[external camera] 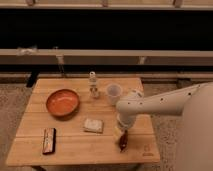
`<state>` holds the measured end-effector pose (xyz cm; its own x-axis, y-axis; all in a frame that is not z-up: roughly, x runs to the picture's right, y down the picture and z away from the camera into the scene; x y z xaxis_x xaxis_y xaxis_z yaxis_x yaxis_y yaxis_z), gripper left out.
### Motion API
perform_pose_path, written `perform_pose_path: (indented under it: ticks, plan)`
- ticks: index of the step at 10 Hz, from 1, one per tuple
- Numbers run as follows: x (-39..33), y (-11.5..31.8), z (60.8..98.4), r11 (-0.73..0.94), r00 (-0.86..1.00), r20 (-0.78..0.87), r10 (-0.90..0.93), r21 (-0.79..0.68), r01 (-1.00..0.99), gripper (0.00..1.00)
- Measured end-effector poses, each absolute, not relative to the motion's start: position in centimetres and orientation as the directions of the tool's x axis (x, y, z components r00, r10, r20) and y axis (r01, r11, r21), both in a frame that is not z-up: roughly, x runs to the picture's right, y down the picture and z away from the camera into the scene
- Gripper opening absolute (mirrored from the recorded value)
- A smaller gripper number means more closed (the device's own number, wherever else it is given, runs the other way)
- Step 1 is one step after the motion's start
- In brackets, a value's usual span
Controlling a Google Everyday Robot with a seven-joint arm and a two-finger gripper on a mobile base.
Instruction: Place the pepper in the ceramic cup
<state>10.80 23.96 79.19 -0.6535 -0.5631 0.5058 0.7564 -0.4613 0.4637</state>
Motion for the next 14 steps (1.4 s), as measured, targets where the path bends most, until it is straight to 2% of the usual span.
perform_pose_path:
  ticks: [6, 7, 12, 14]
  plan:
    - [11.5, 25.8, 80.1, -0.378, -0.588, 0.567, -0.577, 0.452, 0.808, 0.75]
    - [11.5, 25.8, 80.1, -0.372, -0.581, 0.568, -0.582, 0.450, 0.812, 0.67]
    - [11.6, 23.9, 79.2, -0.390, -0.578, 0.539, -0.613, 0.430, 0.814, 0.17]
    - [12.0, 22.7, 78.8, -0.408, -0.587, 0.524, -0.618, 0.424, 0.808, 0.14]
